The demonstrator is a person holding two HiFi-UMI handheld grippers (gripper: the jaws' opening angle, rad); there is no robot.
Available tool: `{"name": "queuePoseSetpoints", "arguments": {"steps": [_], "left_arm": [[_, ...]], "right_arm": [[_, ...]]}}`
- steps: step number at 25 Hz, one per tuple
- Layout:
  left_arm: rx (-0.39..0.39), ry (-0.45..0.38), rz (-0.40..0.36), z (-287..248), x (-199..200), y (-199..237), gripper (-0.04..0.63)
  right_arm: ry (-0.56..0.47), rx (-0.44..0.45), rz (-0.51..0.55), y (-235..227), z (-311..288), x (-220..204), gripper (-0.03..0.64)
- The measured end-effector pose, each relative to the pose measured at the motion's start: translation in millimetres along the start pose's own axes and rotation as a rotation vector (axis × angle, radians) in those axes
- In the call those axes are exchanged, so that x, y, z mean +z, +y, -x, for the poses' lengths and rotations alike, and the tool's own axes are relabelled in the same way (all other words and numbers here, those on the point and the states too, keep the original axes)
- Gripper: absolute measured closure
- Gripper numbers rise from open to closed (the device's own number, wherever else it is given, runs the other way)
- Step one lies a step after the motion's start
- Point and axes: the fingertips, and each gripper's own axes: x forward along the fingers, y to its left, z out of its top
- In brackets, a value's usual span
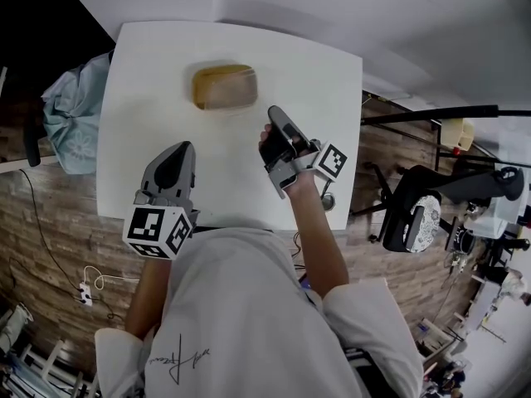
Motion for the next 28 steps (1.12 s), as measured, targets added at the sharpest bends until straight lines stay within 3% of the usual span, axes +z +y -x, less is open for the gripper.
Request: {"name": "queuePoseSetpoints", "arguments": {"steps": [28], "left_arm": [[0.001, -0.050, 0.016, 33, -1, -25, 0.589]], "right_arm": [[0.196, 0.027, 0.074, 43, 38, -55, 0.606]]}}
